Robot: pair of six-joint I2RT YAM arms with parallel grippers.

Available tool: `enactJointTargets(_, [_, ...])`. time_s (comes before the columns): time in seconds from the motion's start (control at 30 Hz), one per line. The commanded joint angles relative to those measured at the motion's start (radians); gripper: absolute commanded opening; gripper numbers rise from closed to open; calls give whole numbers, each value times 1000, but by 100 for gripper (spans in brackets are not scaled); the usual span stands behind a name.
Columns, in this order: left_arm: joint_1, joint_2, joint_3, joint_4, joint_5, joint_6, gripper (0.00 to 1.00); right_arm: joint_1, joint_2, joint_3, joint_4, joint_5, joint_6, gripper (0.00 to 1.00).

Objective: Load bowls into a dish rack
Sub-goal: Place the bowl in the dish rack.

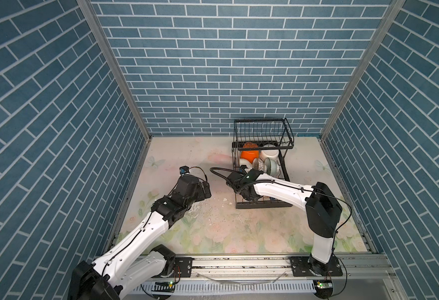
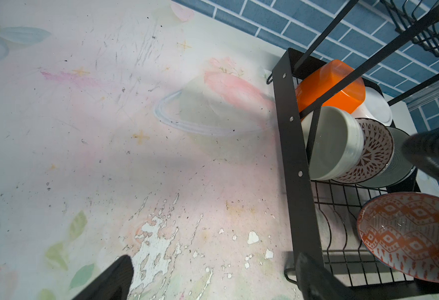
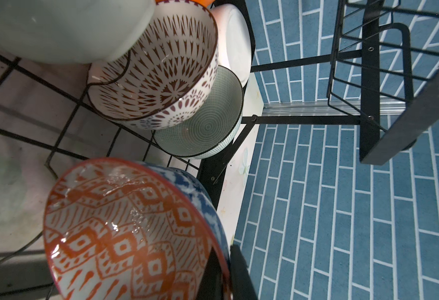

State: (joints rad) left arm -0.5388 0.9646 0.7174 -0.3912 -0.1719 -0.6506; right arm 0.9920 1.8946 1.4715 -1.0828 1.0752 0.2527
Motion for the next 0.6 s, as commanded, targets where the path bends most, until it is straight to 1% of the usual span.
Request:
enactJointTargets(0.0, [10,-13,-16,-17,-6,6,100,7,12,-19,-17,60,-10,0])
enactJointTargets(0.1, [13,-13,-40,-17,-5,7,100,9,21,-20,-22,63,-10,0])
enactJointTargets(0.57, [43,-35,-65,-14,4,9,100,11,75,-29,-29,73,-1,0])
